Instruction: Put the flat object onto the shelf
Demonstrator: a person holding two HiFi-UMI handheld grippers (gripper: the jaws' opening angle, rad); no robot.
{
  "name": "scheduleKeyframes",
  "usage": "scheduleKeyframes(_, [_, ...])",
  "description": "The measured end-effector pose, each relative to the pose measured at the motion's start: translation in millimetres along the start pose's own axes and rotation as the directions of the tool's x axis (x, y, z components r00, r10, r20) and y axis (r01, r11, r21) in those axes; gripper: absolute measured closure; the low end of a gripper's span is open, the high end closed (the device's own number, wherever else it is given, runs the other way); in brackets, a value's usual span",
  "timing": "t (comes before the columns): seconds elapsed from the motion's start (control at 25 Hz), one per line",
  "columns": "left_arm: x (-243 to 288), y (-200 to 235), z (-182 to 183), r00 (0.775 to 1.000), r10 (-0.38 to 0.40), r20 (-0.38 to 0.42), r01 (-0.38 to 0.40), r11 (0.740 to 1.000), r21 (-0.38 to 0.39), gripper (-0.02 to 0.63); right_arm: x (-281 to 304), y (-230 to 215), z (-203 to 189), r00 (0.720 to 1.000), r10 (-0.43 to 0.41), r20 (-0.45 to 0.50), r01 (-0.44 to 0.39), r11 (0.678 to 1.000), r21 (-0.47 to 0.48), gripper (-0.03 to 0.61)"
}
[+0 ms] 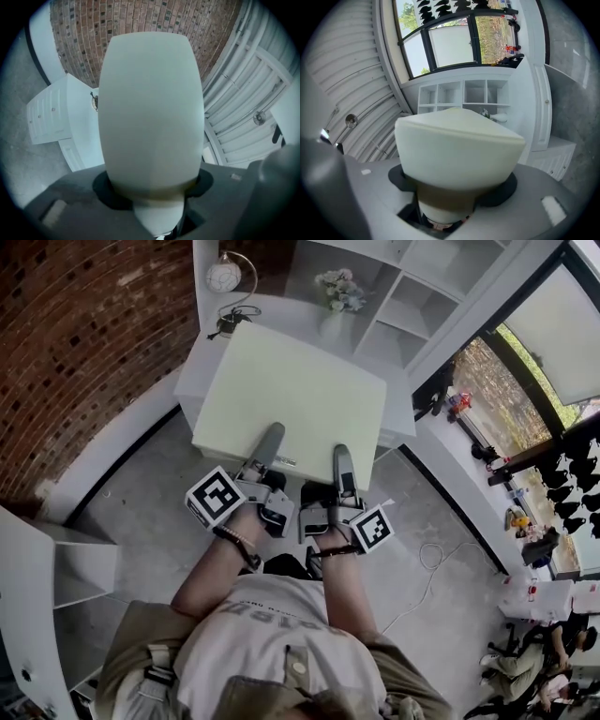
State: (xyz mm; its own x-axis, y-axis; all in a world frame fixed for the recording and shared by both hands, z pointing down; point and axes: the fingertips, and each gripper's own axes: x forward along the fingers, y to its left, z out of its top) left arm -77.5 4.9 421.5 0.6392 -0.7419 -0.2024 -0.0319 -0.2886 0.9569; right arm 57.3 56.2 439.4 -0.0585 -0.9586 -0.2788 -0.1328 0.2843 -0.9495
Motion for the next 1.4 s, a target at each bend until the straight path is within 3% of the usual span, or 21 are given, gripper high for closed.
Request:
scheduleKeyframes(0.36, [47.7, -13.9, -1.6, 0.992, -0.105, -0.073, 0.112, 0.99, 0.087, 0.299, 40.3, 13.4, 35.3, 0.995, 0.102, 0.008, -0.102, 0.994, -0.026, 0.296])
scheduleKeyframes(0.68, [114.7, -32.6, 7.8, 0.972, -0.186, -0.141, 0.214, 0.951, 0.224, 0.259, 114.0, 27.3, 73.5, 0.982, 0.185, -0.047, -0.187, 0.981, -0.049, 0.299])
scheduleKeyframes(1.16, [213.4, -40.0, 12.3, 0.968, -0.206, -0.141, 0.242, 0.913, 0.33, 0.235, 199.8, 27.4, 146.3, 0.977, 0.208, -0.048, -0.21, 0.977, -0.029, 0.31])
scheduleKeyframes(1.4, [247.2, -35.9, 7.7, 0.976, -0.194, -0.102, 0.217, 0.919, 0.329, 0.235, 230.9, 20.6, 189.2, 0.975, 0.221, -0.036, -0.222, 0.975, -0.024, 0.311])
